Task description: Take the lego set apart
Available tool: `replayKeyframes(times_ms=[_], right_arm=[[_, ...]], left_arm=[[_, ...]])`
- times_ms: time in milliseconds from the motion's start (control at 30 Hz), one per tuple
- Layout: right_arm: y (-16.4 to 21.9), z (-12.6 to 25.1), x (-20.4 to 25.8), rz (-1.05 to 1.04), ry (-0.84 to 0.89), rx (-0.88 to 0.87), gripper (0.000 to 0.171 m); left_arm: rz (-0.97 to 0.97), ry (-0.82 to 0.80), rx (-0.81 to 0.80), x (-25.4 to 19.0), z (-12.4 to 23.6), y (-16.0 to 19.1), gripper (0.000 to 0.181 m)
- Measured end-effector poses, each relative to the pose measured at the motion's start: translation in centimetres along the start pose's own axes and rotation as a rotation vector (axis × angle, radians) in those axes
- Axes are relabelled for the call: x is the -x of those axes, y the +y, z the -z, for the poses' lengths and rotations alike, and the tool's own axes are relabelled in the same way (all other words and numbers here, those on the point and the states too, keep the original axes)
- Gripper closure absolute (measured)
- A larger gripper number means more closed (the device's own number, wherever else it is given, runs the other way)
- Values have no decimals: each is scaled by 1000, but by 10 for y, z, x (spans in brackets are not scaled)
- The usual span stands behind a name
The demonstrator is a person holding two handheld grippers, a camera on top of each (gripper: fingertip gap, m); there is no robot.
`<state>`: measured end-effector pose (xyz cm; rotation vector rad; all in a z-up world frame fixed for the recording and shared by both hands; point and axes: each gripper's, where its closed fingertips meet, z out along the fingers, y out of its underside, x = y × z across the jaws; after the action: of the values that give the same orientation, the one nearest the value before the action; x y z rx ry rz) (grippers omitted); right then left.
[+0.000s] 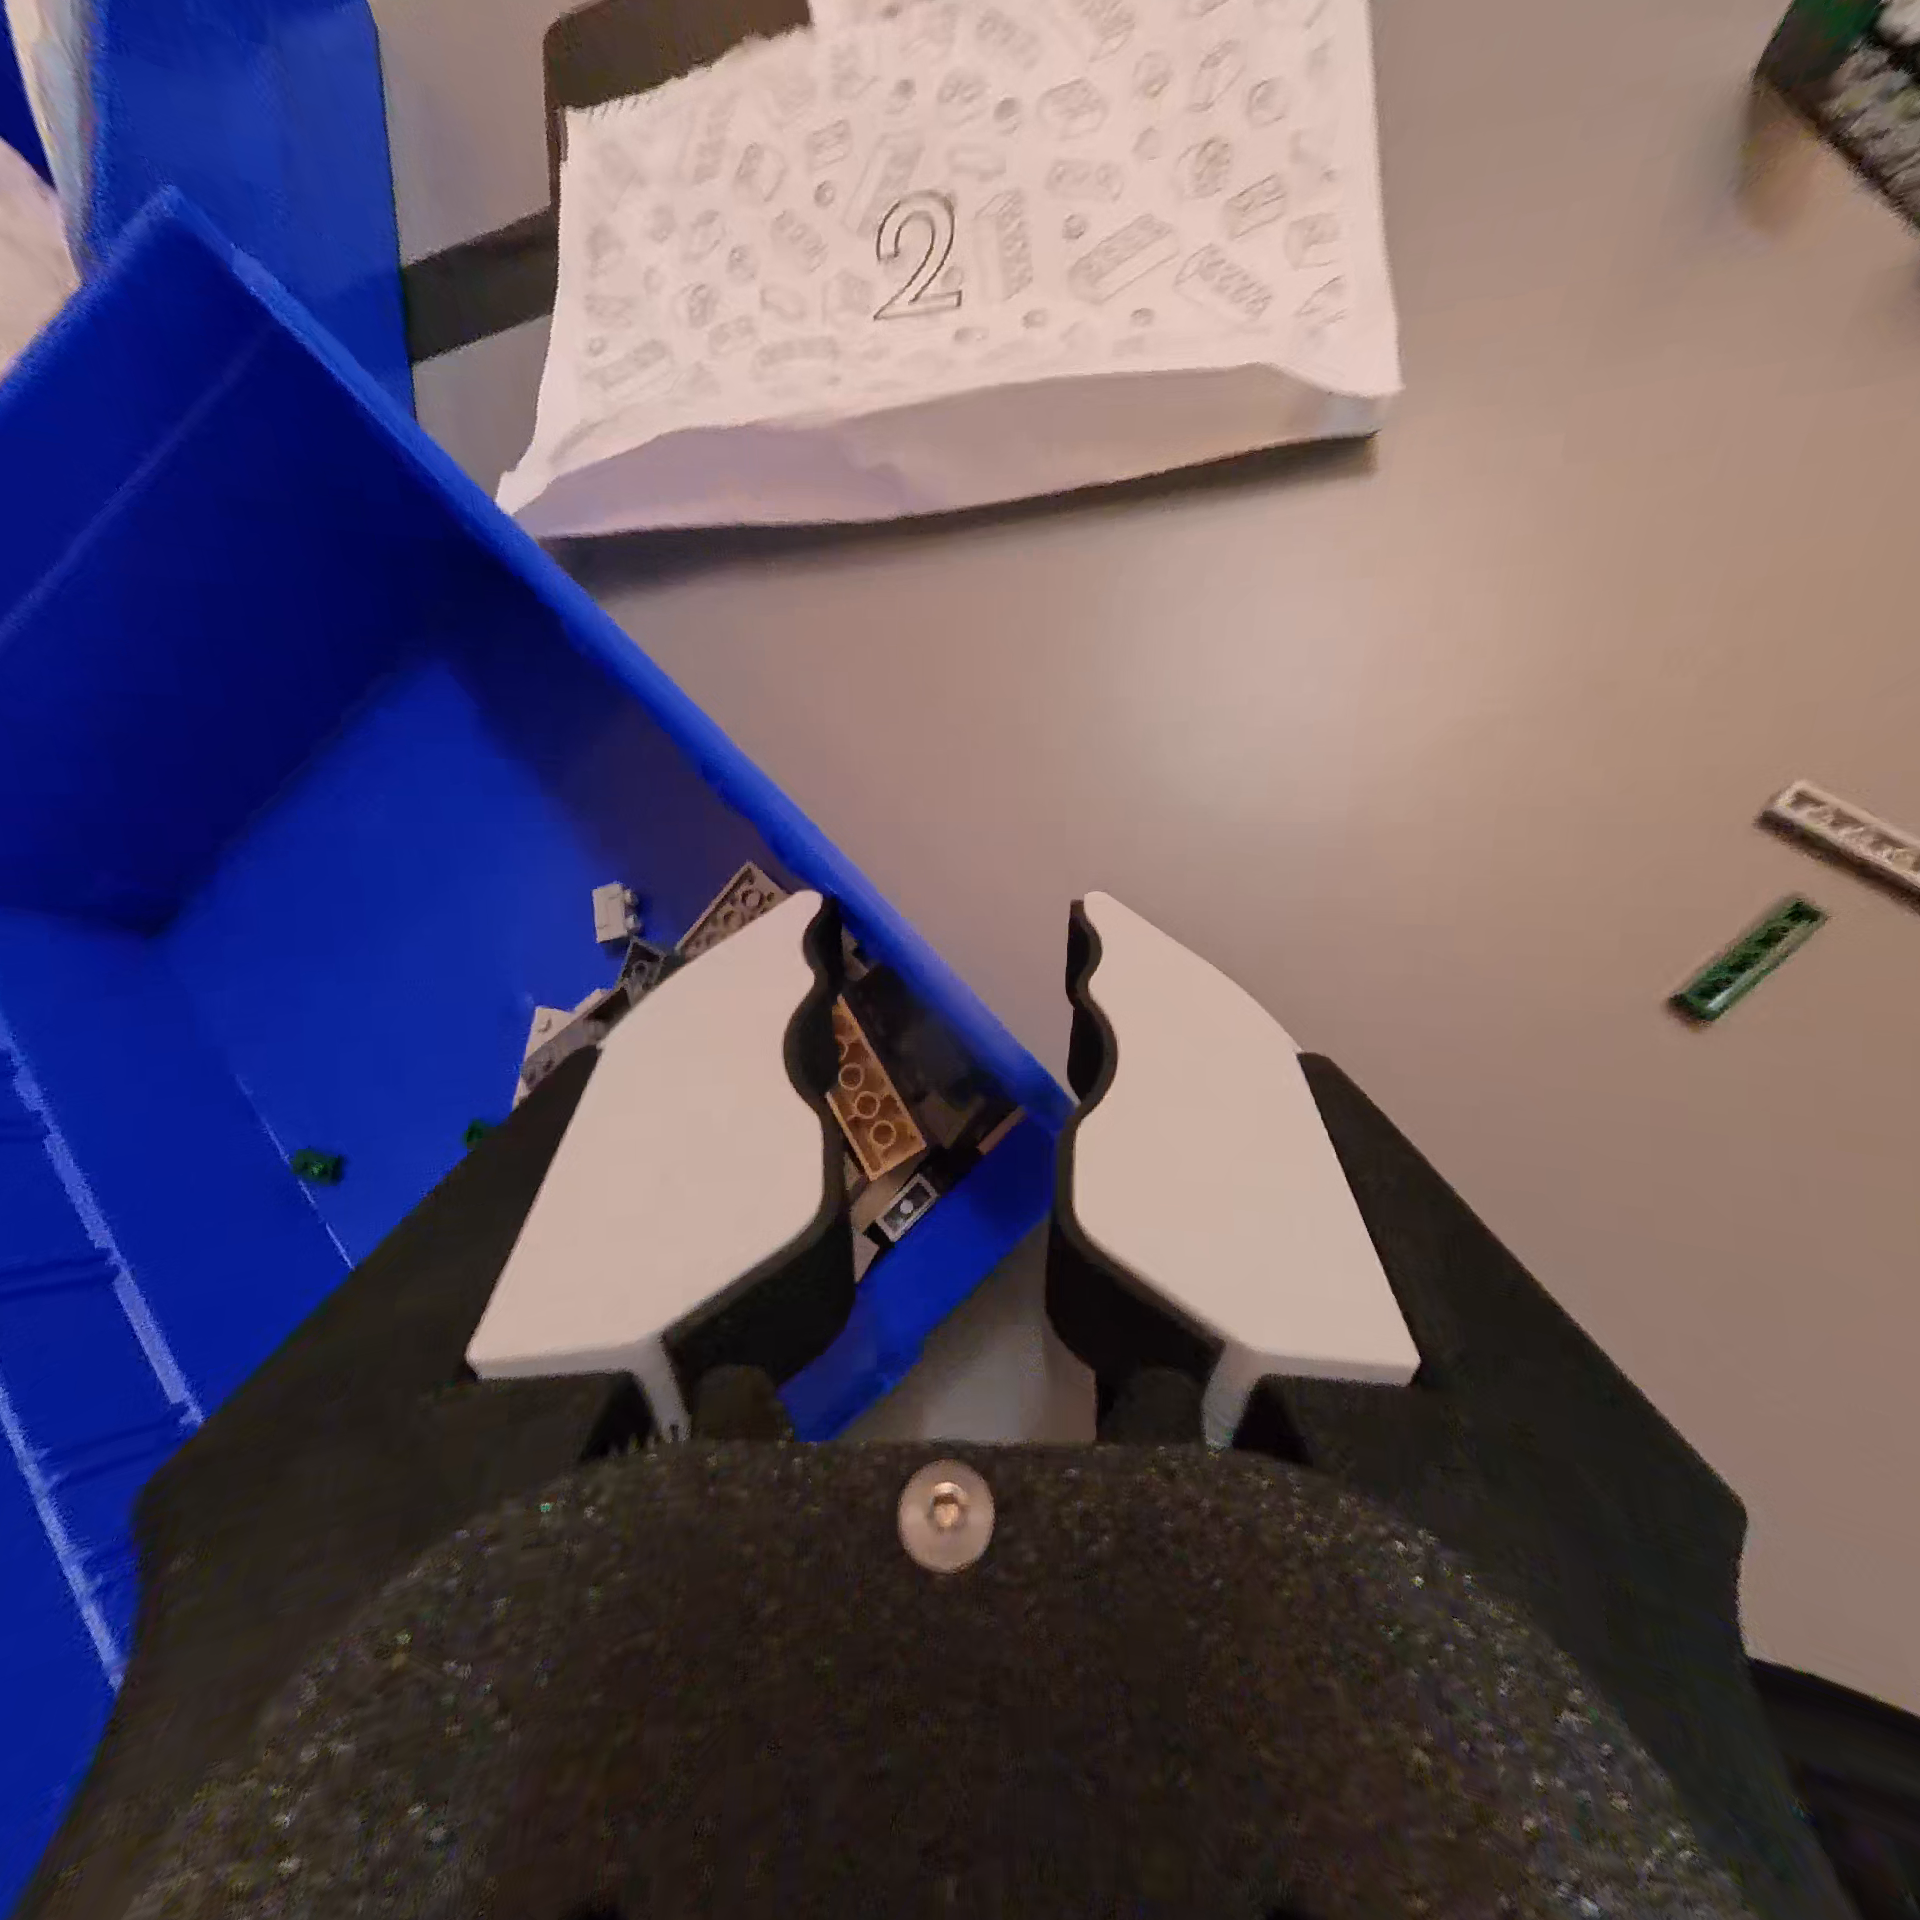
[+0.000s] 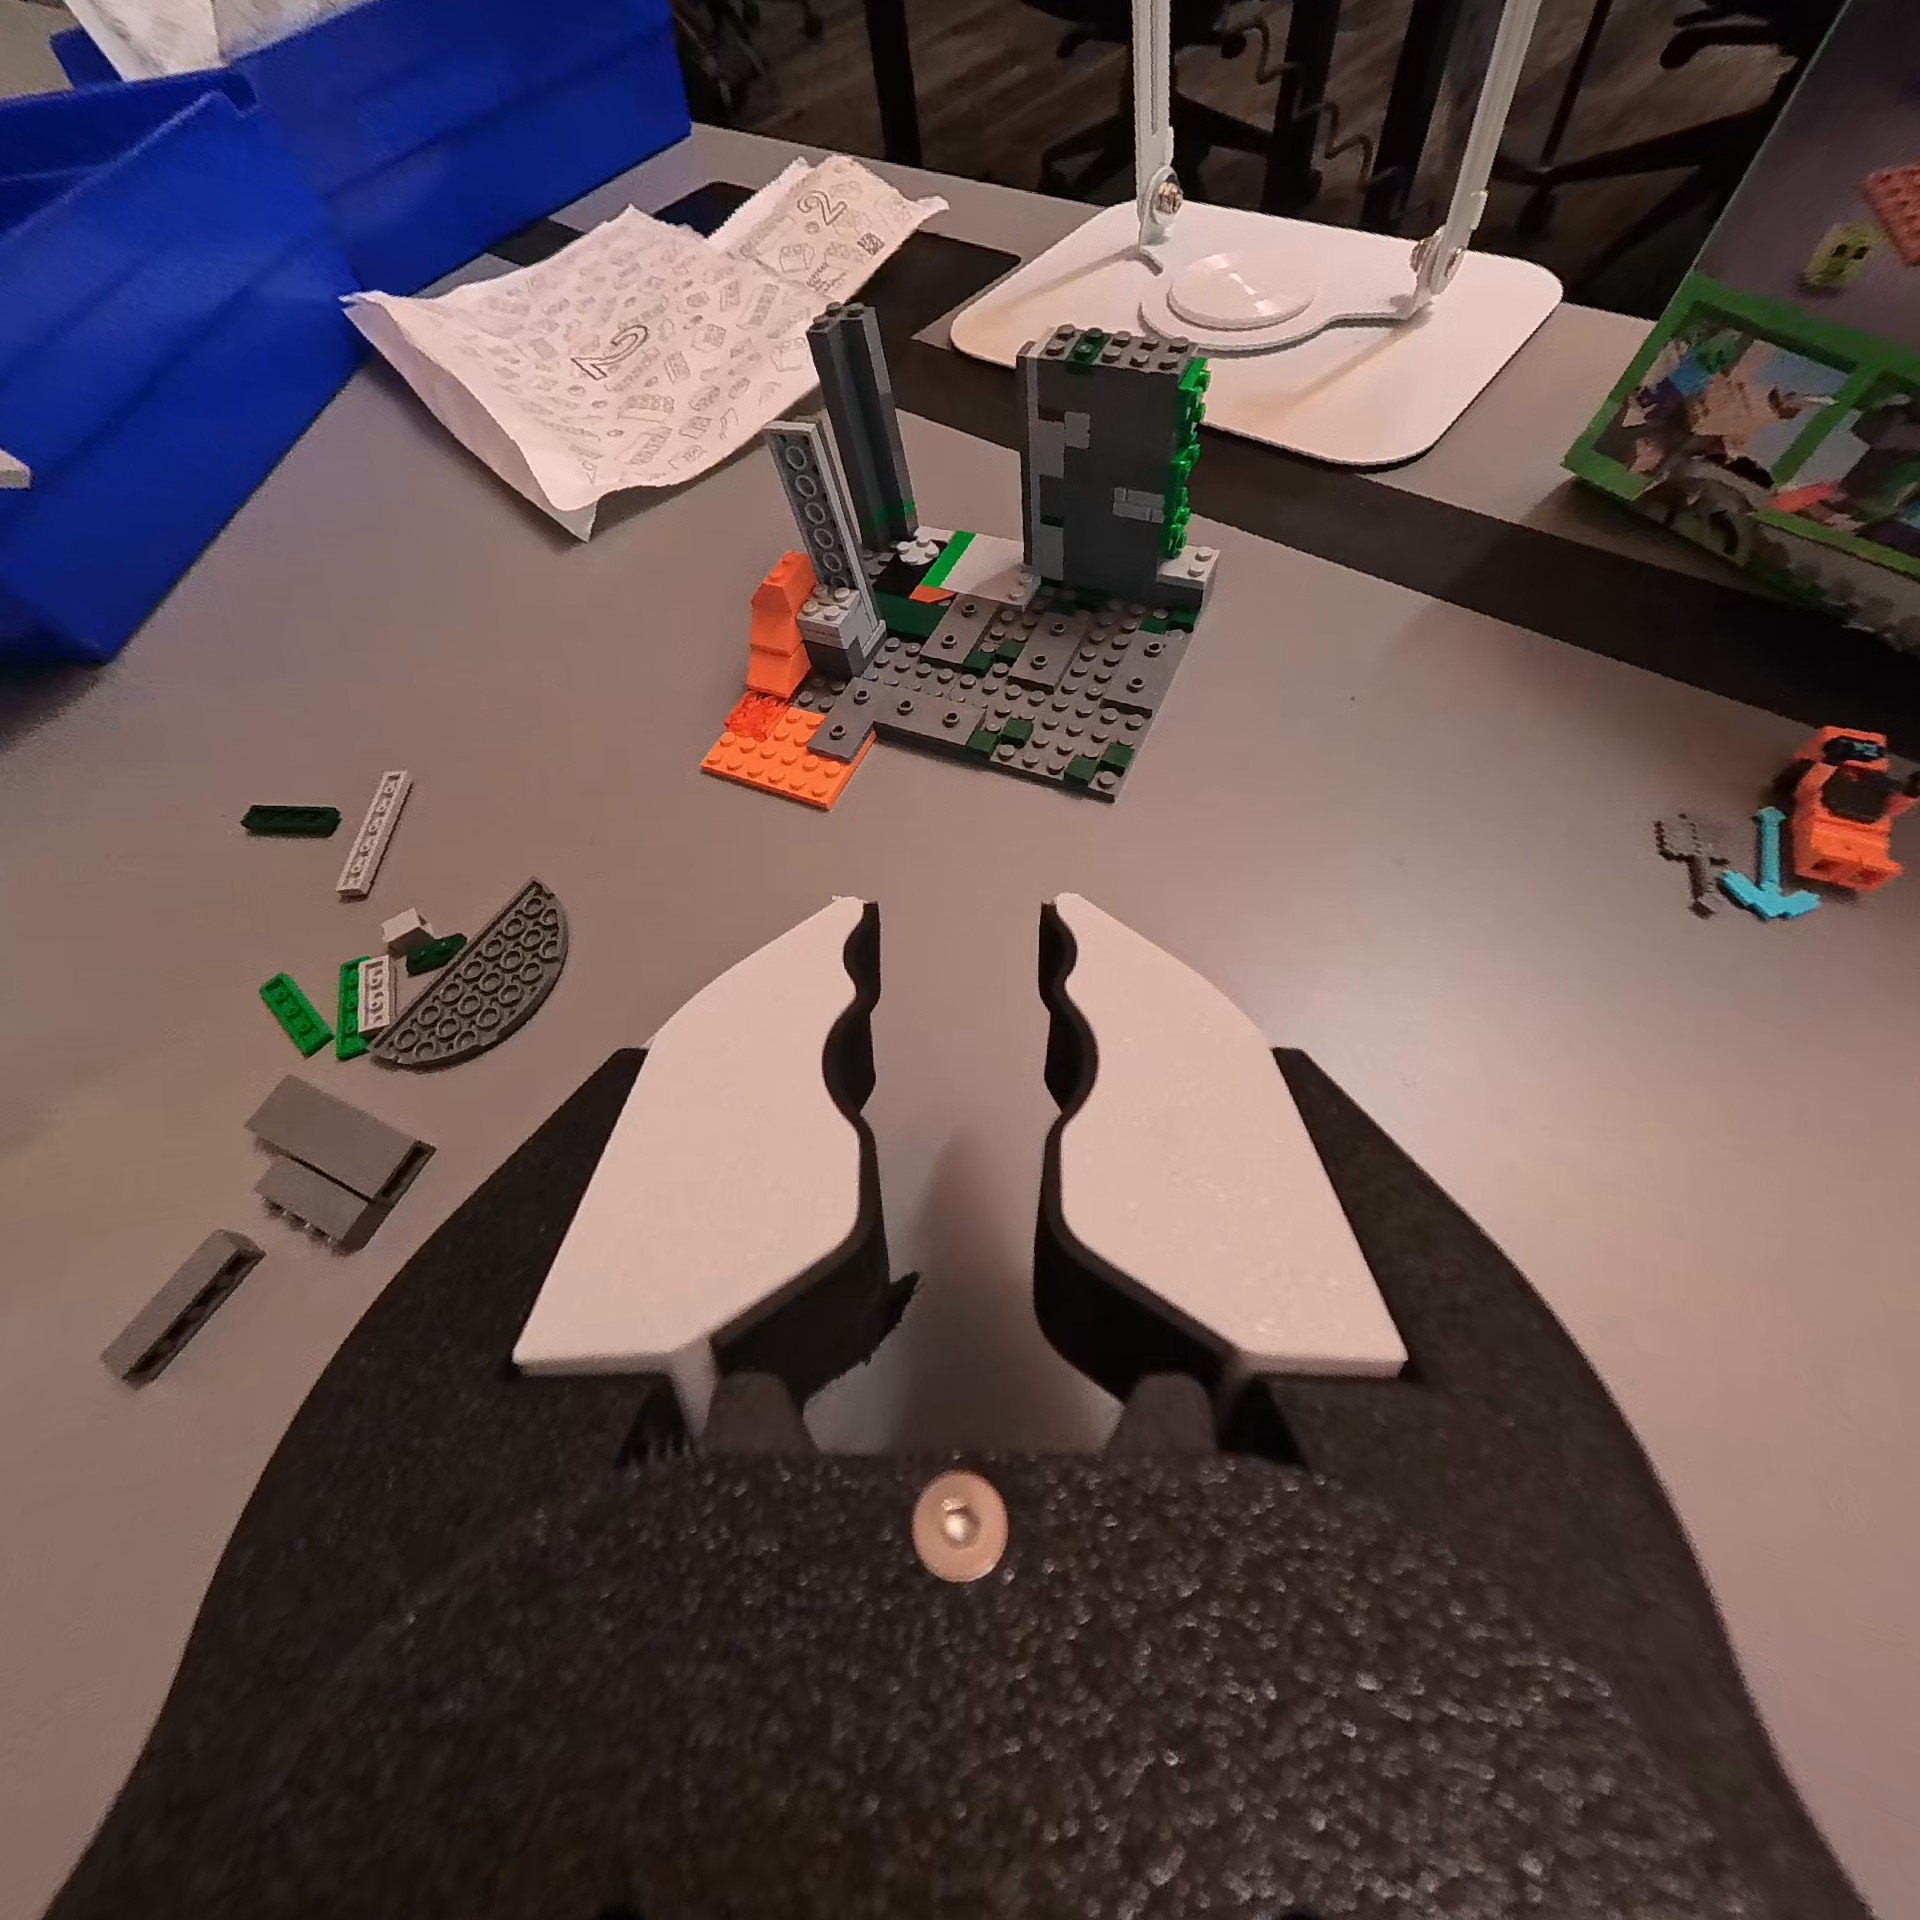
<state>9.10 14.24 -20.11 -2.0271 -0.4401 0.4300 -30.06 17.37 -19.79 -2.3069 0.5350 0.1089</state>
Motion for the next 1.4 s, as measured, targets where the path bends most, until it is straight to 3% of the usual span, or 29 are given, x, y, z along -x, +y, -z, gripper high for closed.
replayKeyframes(times_ms=[200,267,333,400,567,667,800,933,1133,1300,1400], right_arm=[[1,2,-2,-2,-2,-1,142],[1,1,-1,-3,-6,0,142],[2,0,1,-3,-12,6,142],[3,-2,4,6,-20,9,142],[6,-4,9,18,-37,24,142],[7,-4,8,20,-37,27,142],[8,-5,8,12,-44,31,142],[11,-6,9,22,-45,41,142],[11,-6,7,11,-41,40,142],[12,-9,12,23,-50,50,142],[12,-10,13,30,-53,49,142]], left_arm=[[-110,-94,-141,-11,39,-28,137],[-185,26,-272,-47,61,-49,146],[-201,280,-308,-98,71,-55,148],[-271,443,-208,-134,56,-39,147],[-351,654,40,-171,-4,9,148],[-404,622,108,-171,-21,21,148],[-433,624,100,-176,-23,21,173],[-454,607,109,-175,-19,25,173],[-385,527,-66,-139,32,2,173],[-204,284,-178,-25,71,-21,173],[-71,170,-86,41,64,-3,173]])
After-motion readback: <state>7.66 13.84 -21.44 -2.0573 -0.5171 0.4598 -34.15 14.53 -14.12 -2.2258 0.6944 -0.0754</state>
